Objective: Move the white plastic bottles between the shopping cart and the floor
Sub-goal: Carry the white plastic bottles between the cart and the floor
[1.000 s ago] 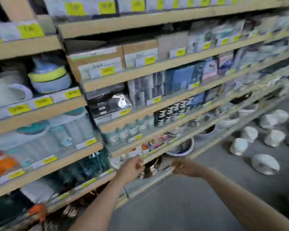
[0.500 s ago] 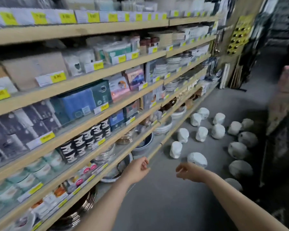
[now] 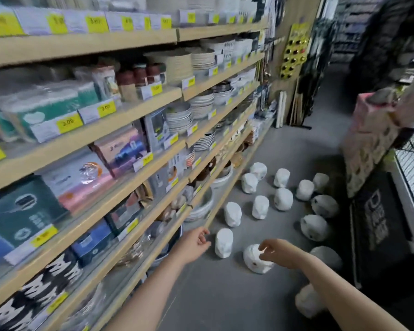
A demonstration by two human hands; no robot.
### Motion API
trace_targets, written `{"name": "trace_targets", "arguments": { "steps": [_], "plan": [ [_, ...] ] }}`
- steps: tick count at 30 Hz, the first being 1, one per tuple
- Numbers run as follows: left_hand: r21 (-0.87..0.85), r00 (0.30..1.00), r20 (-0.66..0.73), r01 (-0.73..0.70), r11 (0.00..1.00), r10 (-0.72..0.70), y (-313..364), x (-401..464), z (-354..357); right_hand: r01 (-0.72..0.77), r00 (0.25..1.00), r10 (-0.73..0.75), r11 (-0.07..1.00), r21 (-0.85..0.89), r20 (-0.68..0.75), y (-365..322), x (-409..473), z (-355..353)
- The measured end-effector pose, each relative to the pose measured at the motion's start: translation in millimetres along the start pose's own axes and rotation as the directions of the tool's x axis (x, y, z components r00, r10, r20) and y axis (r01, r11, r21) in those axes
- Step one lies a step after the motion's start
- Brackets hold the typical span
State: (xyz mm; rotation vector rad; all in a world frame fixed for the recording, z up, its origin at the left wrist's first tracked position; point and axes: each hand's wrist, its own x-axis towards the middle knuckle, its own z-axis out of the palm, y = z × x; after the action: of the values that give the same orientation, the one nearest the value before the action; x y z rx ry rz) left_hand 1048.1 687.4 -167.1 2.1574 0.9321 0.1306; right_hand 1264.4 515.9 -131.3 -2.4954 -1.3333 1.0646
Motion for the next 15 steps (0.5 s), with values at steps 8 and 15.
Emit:
{"name": "trace_targets", "arguments": {
  "steps": [8,15],
  "plan": [
    [0.037,0.998,0.066,-0.017,0.999,0.014,27,115,11,-0.054,0.998,0.053,0.998,0.045,0.026,54,89,-52],
    [0.052,0.989,0.127,0.073,0.996,-0.079,19,214,68,-0.08,0.981,0.081,0.997,-0.013,0.176,130,191,-90]
  ]
}}
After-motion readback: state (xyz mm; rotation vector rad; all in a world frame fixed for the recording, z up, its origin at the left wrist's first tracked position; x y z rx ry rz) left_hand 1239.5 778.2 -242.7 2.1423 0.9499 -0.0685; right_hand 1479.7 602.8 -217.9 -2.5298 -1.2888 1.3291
